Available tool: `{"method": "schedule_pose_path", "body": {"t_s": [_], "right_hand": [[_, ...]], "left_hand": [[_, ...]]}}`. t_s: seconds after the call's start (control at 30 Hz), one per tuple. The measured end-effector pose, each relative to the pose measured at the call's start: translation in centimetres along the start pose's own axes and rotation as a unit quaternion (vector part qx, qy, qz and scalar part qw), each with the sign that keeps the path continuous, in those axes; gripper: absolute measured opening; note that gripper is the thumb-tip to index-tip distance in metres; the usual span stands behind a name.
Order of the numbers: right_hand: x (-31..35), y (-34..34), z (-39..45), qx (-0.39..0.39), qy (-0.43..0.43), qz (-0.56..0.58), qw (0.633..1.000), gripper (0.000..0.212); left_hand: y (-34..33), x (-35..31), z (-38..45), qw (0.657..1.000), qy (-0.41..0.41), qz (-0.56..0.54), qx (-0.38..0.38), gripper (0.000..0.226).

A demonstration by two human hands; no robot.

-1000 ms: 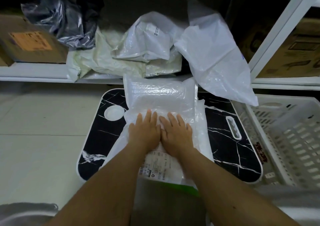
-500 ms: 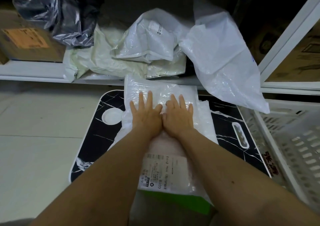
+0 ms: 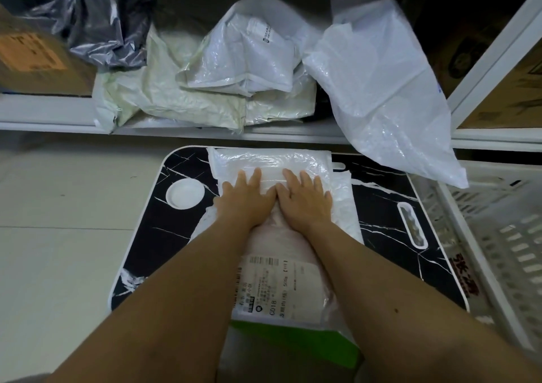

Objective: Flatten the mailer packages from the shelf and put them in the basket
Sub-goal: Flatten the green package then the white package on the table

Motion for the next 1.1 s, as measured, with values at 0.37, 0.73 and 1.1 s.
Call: {"method": "schedule_pose_path", "body": {"t_s": [0.37,0.73,1.1], "right_hand": [[-1.3,0.2,0.3,-0.023,-0.043,0.050,0.998,0.074],[2.0,2.4,-2.3,-0.119,-0.054,-0.050,0.990,0.037],[1.4,-2.2,-7.8,0.045,0.014,-0.030,0.998,0.050]], "left_hand": [[0.4,1.7,0.9,0.987,0.063,-0.147,0.008,0.061],[3.6,0.4,-3.6,0.988,-0.051,-0.058,-0.131,0.032],[-3.9,0.0,-11.7,0.993,-0.034,0.098,-0.049,0.060]]}}
Point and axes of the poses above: each hand's wrist, its own z-axis towards the middle knuckle, its own y-axis out of the back of the hand, x = y × z, the point moved 5 cm from there along z, towards the middle knuckle, and after that the axes turned 15 degrees about x, right-handed, at the moved point
